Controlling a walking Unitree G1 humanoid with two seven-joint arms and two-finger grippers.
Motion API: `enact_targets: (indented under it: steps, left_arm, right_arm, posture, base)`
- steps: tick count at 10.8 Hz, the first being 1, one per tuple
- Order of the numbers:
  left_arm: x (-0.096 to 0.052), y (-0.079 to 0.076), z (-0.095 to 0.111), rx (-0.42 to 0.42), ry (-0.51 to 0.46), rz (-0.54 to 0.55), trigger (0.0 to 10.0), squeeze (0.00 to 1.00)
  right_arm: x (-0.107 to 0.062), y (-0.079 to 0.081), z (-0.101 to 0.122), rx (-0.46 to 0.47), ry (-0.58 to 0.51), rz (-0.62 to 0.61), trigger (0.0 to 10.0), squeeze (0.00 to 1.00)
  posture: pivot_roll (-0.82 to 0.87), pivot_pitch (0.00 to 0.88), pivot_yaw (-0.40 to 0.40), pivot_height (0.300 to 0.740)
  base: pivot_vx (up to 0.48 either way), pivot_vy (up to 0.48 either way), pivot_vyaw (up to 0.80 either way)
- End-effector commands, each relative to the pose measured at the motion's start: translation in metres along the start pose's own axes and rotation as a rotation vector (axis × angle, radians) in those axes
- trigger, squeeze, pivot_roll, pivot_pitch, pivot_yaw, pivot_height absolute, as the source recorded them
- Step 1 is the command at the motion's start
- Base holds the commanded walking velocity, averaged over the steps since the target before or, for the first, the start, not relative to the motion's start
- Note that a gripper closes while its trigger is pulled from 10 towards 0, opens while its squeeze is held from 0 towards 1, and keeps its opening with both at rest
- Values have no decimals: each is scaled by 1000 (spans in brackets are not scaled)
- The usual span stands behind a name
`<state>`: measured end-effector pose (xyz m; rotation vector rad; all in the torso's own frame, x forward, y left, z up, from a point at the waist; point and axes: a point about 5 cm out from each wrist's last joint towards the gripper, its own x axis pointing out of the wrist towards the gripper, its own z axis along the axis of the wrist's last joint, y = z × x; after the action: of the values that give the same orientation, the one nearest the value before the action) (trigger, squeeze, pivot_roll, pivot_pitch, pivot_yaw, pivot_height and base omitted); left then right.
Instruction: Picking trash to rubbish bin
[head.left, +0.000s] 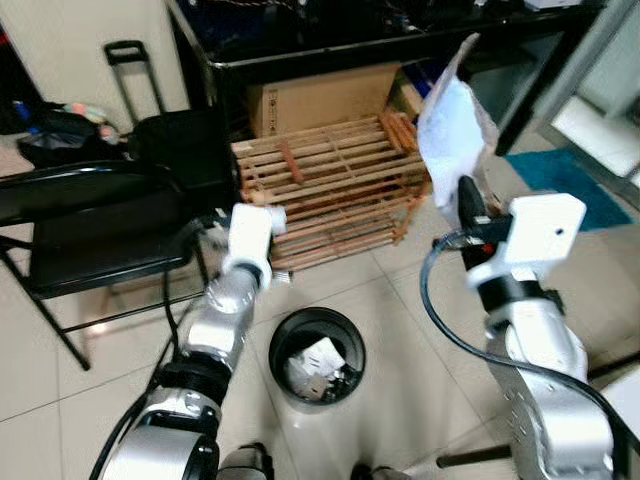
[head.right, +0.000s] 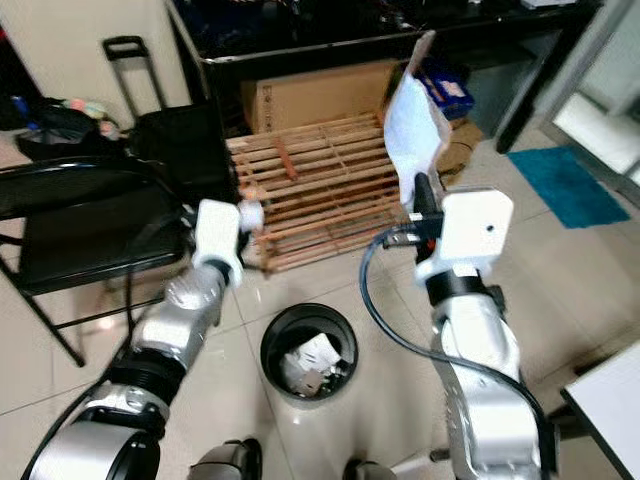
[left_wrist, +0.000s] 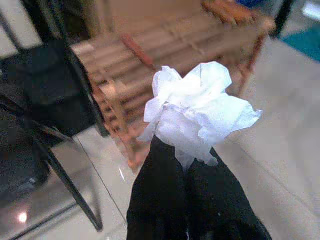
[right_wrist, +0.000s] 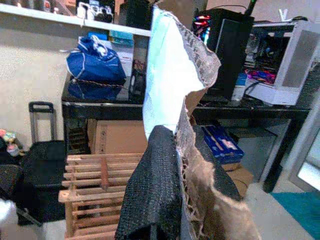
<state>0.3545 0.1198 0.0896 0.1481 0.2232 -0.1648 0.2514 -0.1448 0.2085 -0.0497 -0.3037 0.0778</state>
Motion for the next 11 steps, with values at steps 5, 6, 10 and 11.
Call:
enact_targets:
  steps: [5,6,10,11]
  left_arm:
    - [-12,-8,-60,135,208,-19,10000,0]
    - [-15,-6,-68,158,229,-11,10000,0]
    - [-21,-18,-83,160,265,-7,10000,0]
    - [-21,-22,-83,162,265,-13,10000,0]
  right_arm:
    - [-17,-12,7,-30,37,-42,10000,0]
    - [-22,-14,6,-29,53,-60,10000,0]
    - [-45,-30,7,-61,118,-109,10000,0]
    - [-47,-32,11,-72,117,-113,10000,0]
  posture:
    - [-6,227,-94,740]
    - [-13,233,-98,740]
    - [-64,268,-133,740]
    - [-91,271,-145,740]
  base:
    - [0,0,0]
    - [0,0,0]
    - [0,0,0]
    - [0,0,0]
